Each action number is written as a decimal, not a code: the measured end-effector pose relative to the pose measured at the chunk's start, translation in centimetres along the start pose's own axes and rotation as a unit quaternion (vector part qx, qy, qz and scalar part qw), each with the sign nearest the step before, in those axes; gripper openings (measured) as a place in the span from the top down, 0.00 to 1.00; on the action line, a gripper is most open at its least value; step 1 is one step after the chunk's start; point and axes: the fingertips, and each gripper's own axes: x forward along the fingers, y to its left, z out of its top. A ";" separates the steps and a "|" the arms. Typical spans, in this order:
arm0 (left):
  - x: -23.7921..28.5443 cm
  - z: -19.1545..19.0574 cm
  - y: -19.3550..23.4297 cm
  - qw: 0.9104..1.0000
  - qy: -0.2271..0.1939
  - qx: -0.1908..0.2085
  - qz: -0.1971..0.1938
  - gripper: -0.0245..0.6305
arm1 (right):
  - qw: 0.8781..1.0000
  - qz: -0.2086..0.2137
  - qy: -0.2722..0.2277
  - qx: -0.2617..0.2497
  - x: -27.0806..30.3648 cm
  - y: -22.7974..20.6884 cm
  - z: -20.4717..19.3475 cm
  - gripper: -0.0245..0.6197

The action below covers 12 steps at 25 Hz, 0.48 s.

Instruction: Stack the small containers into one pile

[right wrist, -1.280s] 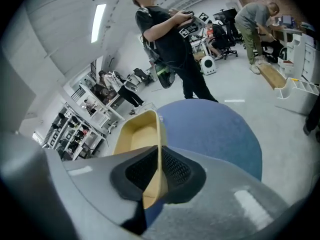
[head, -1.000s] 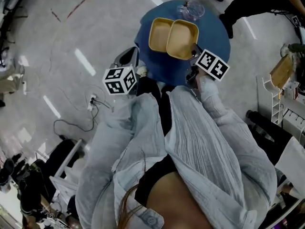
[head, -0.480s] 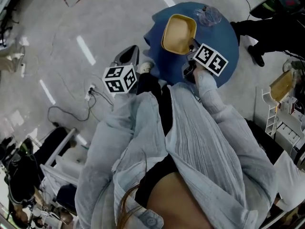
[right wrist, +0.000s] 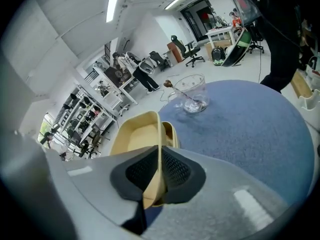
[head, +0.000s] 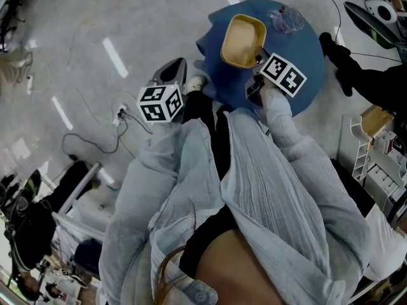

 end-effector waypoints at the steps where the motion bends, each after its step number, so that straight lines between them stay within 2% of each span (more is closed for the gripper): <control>1: 0.1 -0.1 0.0 1.000 0.001 0.000 0.000 0.94 | 1.000 -0.001 0.001 0.000 0.1 -0.2 0.0 0.93; 12: 1.0 -0.1 -0.3 1.000 0.007 -0.001 -0.004 0.94 | 1.000 -0.018 0.020 0.002 0.7 -1.4 -0.7 0.93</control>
